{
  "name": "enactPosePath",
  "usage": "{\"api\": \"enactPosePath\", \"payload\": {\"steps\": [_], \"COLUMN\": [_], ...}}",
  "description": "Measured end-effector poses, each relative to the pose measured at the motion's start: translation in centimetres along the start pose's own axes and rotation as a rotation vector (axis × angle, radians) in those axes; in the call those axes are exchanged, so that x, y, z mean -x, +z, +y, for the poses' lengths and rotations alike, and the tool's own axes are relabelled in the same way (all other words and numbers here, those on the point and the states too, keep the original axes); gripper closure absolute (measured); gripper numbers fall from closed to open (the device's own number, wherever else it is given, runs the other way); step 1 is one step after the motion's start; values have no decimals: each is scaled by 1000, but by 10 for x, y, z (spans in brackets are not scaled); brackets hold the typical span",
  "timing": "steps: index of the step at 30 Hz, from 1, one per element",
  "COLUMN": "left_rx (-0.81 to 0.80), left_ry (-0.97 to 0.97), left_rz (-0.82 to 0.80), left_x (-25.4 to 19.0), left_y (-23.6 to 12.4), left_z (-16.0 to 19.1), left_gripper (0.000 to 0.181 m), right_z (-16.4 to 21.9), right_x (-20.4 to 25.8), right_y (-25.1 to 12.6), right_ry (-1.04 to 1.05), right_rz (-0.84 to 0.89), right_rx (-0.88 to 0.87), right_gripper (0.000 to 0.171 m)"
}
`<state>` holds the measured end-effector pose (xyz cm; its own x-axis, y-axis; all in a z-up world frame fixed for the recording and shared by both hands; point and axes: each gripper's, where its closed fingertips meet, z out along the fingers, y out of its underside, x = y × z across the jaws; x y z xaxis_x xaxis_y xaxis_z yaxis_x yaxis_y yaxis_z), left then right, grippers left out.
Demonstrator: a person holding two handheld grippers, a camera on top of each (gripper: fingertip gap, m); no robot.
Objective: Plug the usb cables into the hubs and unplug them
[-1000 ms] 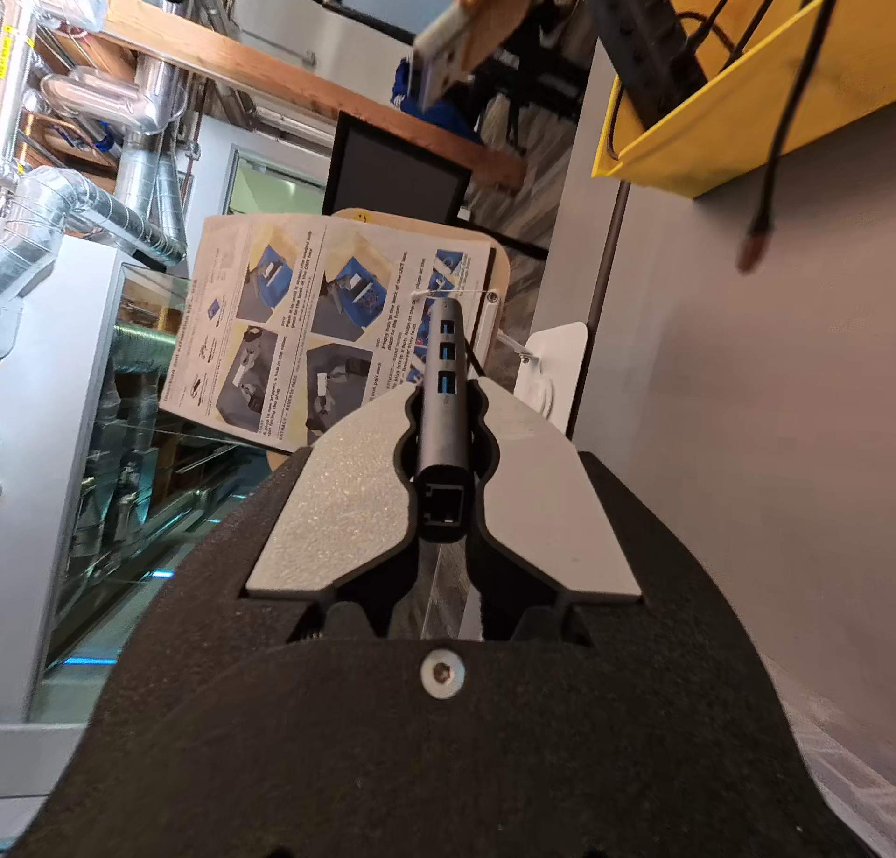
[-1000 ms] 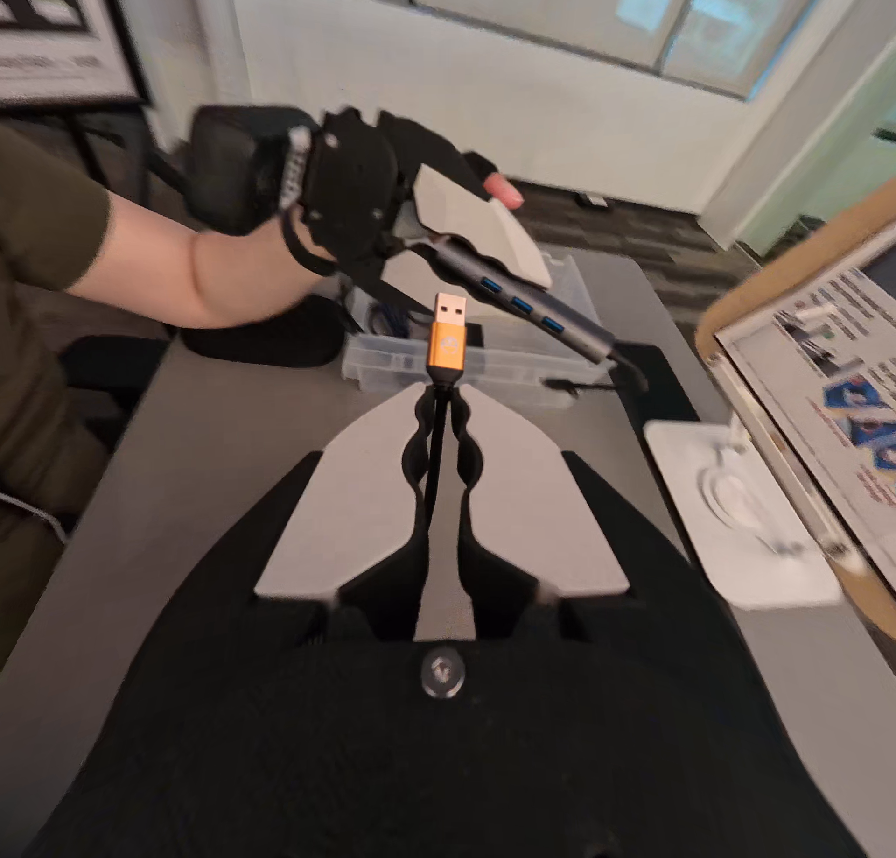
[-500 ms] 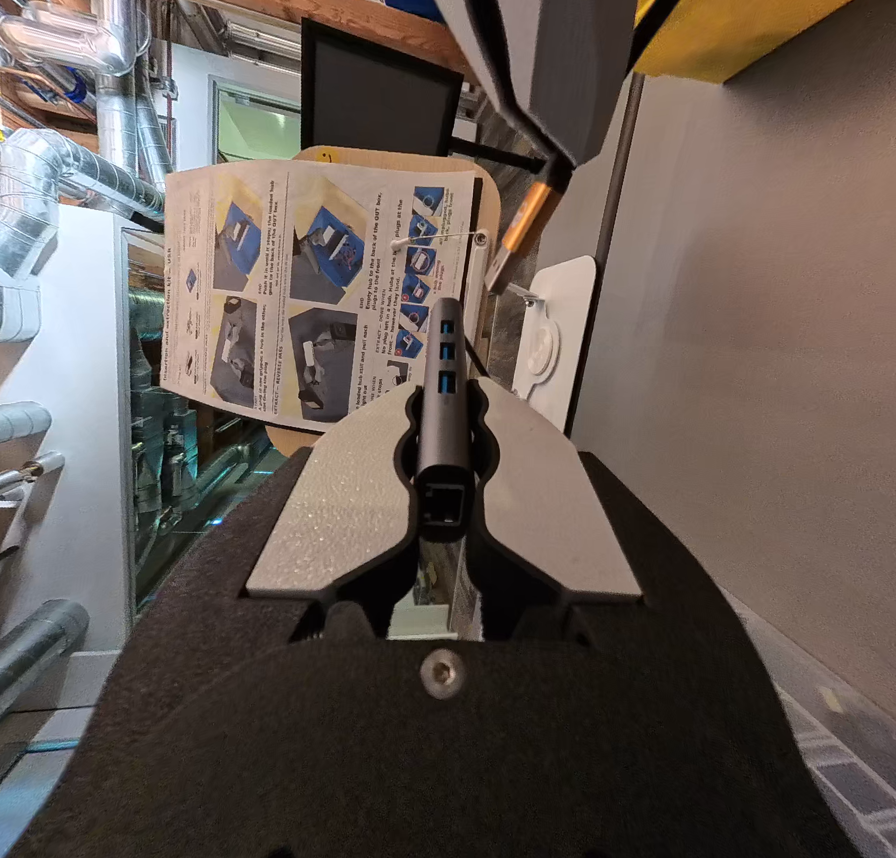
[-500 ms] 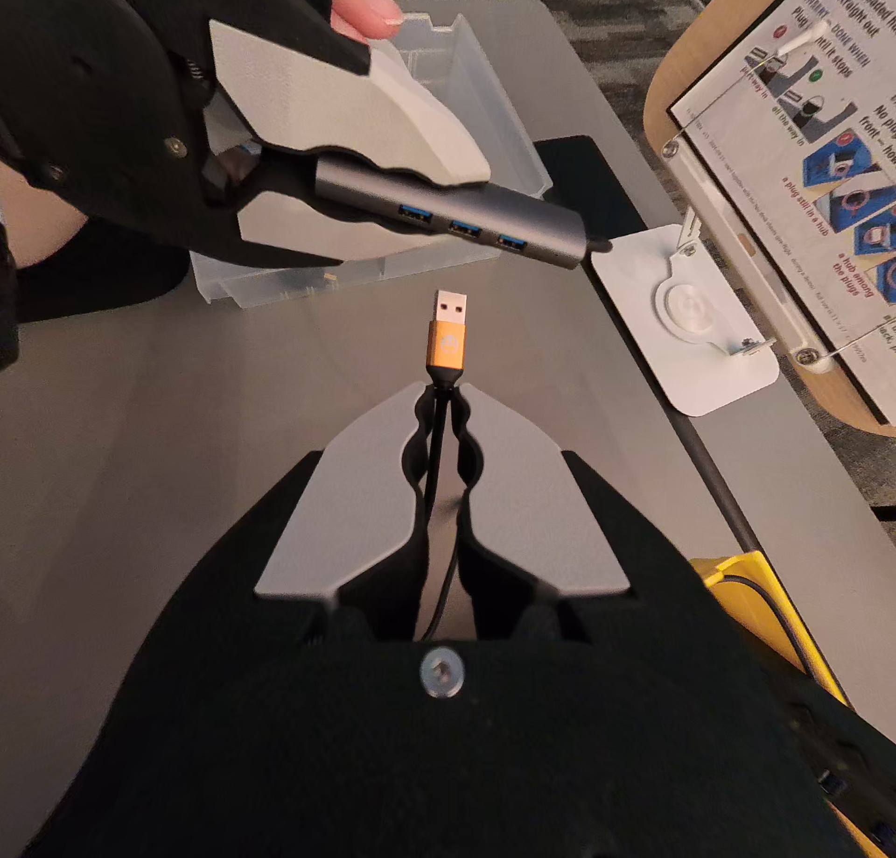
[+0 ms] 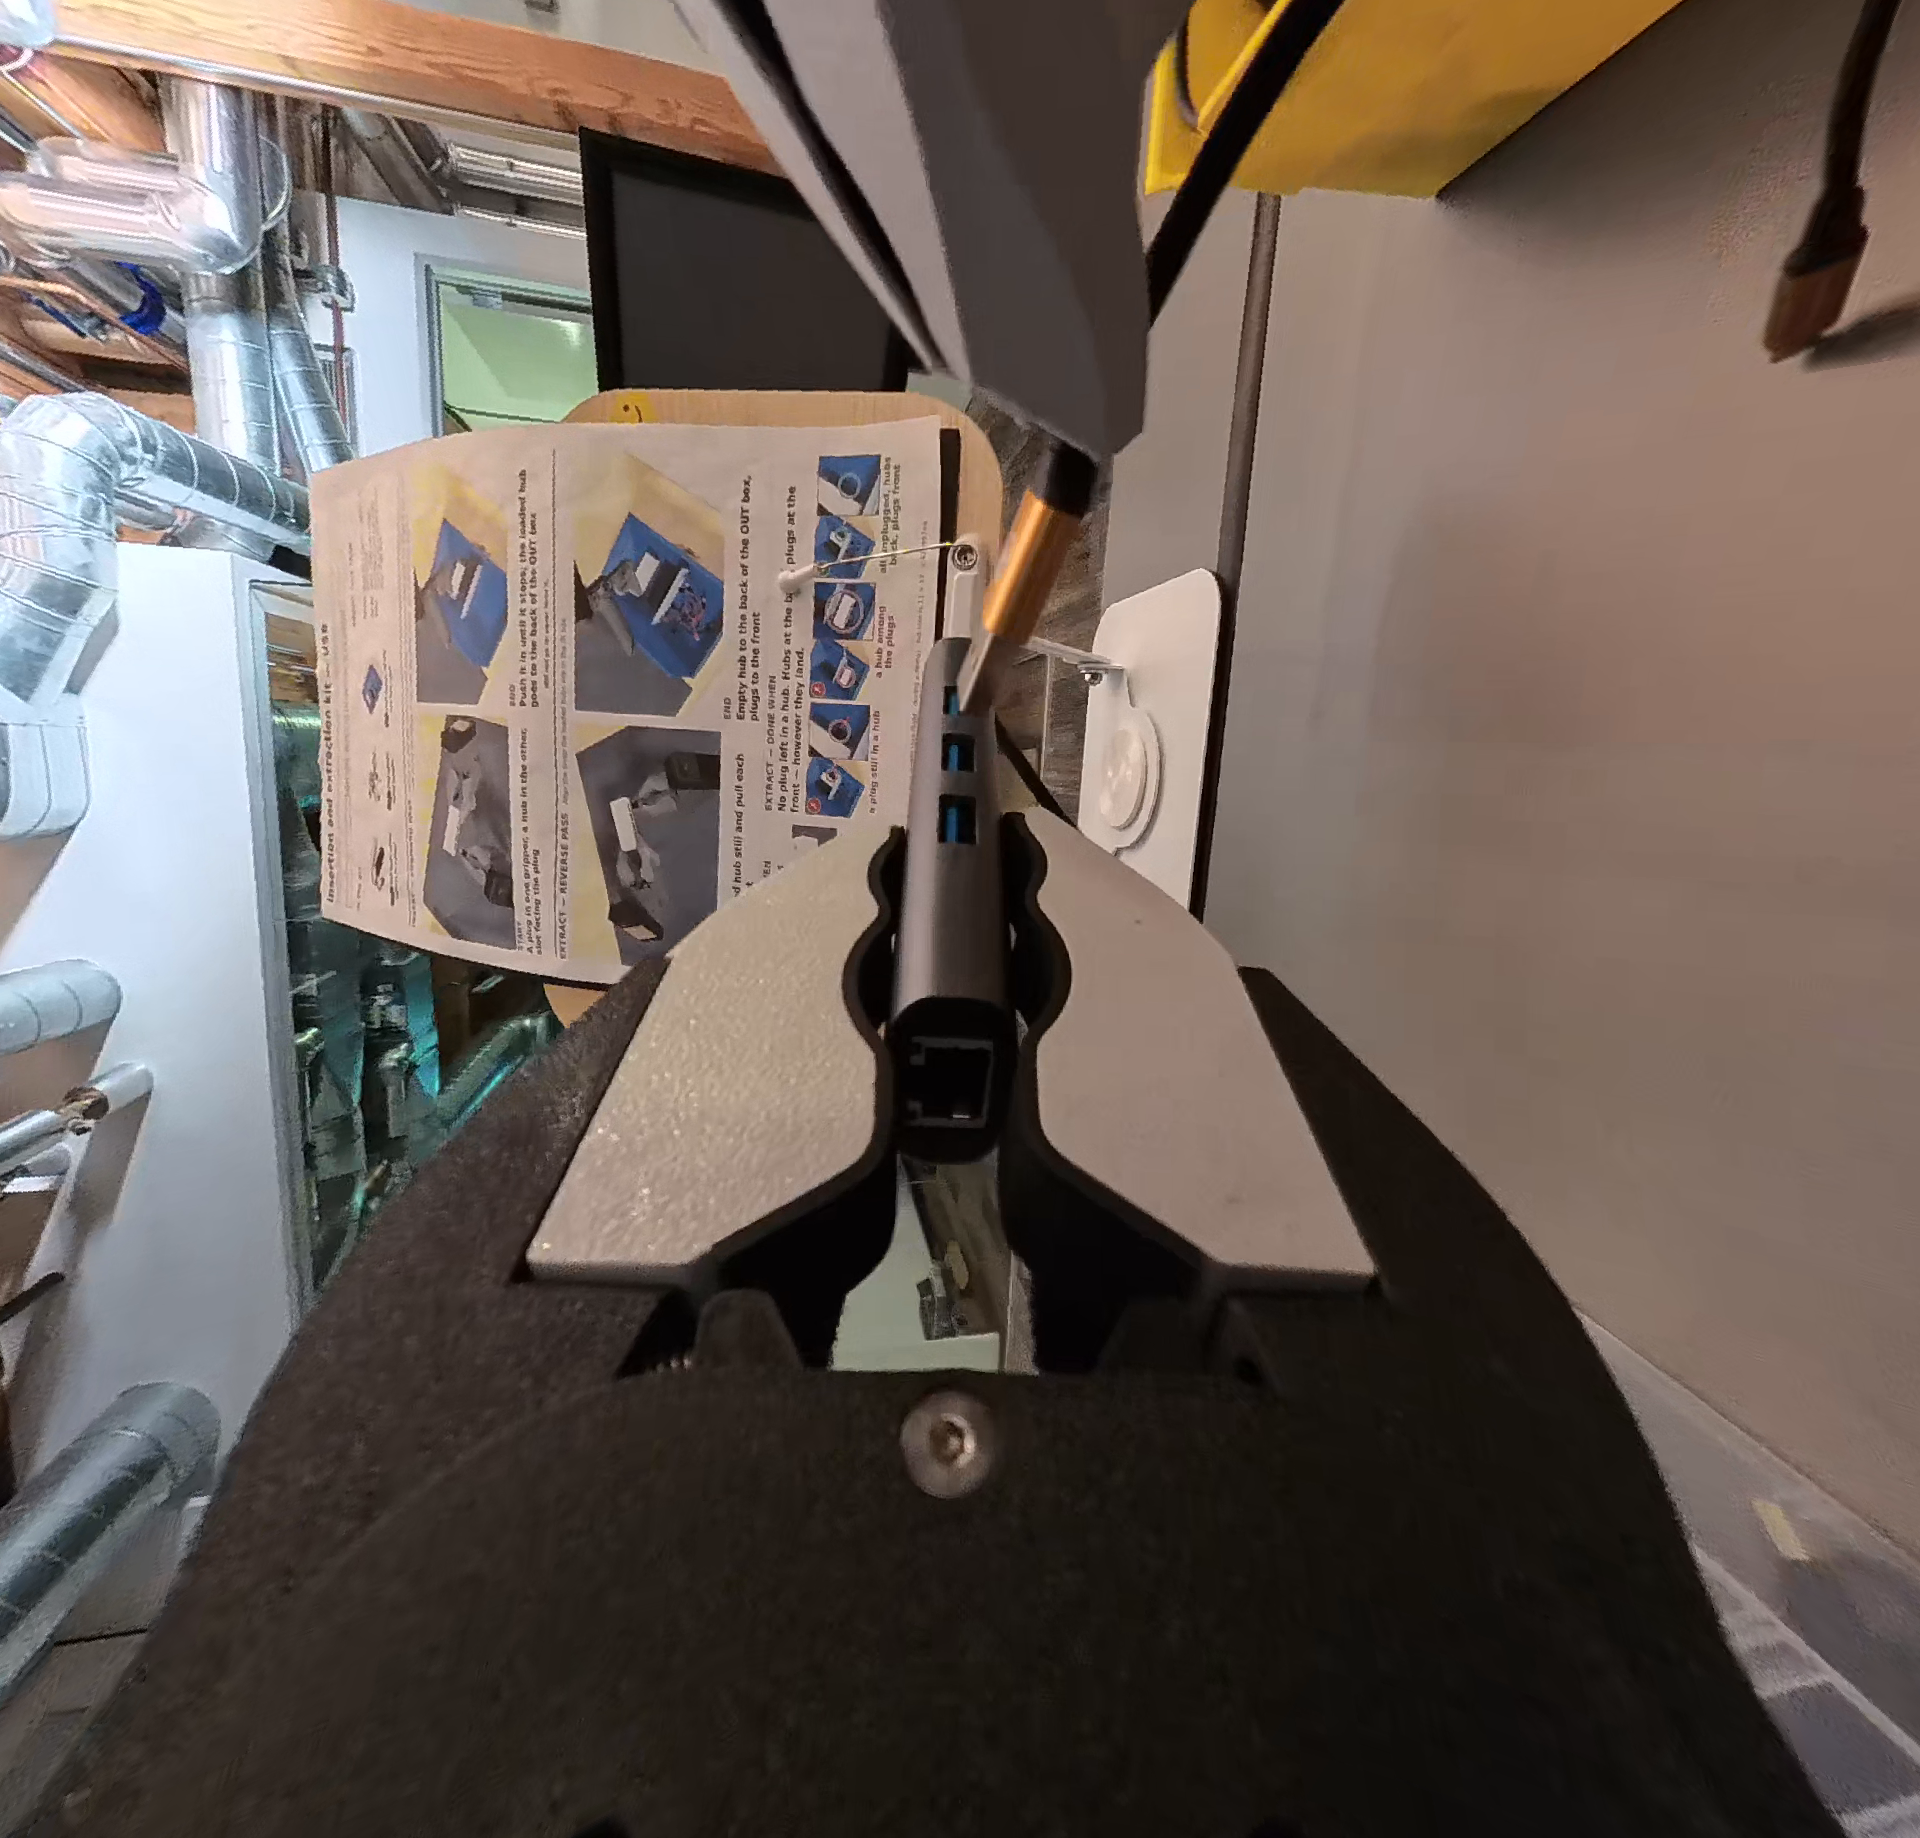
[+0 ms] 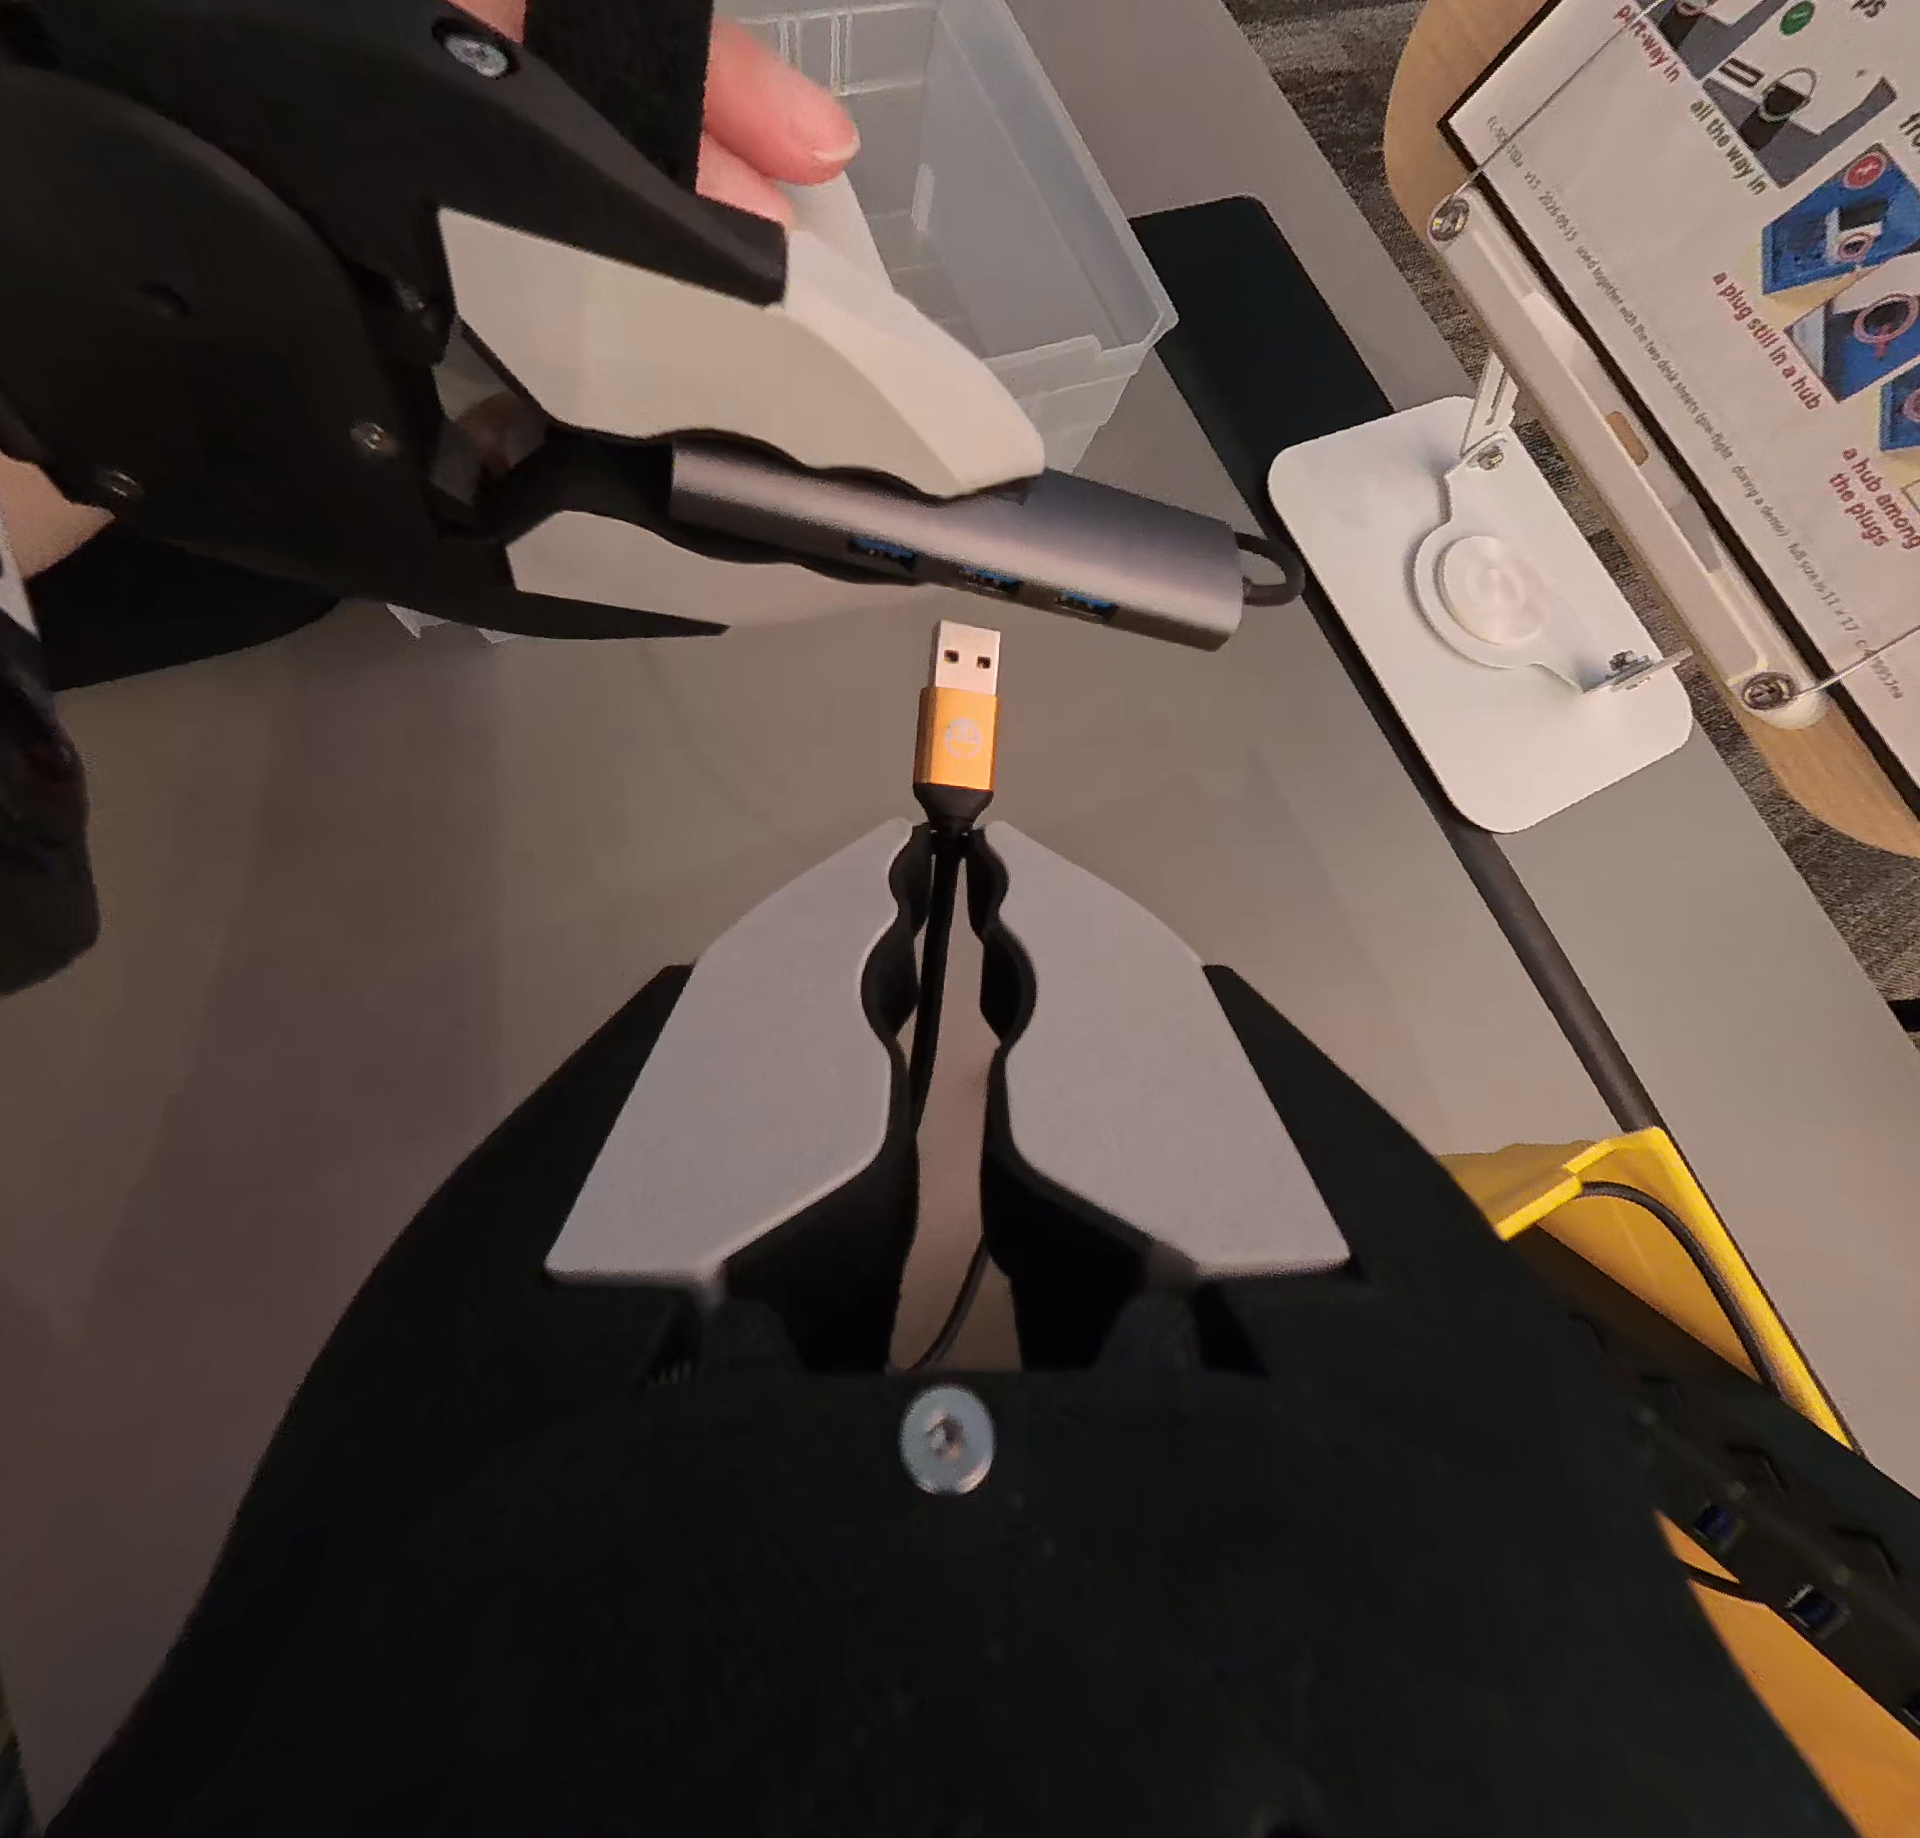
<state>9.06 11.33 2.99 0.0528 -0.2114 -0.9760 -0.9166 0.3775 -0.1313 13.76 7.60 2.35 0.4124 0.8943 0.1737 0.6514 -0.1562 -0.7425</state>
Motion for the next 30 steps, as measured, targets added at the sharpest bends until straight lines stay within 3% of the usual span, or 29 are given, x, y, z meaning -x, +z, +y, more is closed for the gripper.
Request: {"api": "enactPosePath", "payload": {"steps": [30], "left_rx": [-40], "left_ry": [126], "left_rz": [-9], "left_x": [-17], "left_y": [3], "left_z": [-17], "left_gripper": [165], "right_z": [14], "right_x": [-2], "right_y": [5], "right_ry": [52], "right_rz": [-39], "right_rx": [62], "right_gripper": [163]}}
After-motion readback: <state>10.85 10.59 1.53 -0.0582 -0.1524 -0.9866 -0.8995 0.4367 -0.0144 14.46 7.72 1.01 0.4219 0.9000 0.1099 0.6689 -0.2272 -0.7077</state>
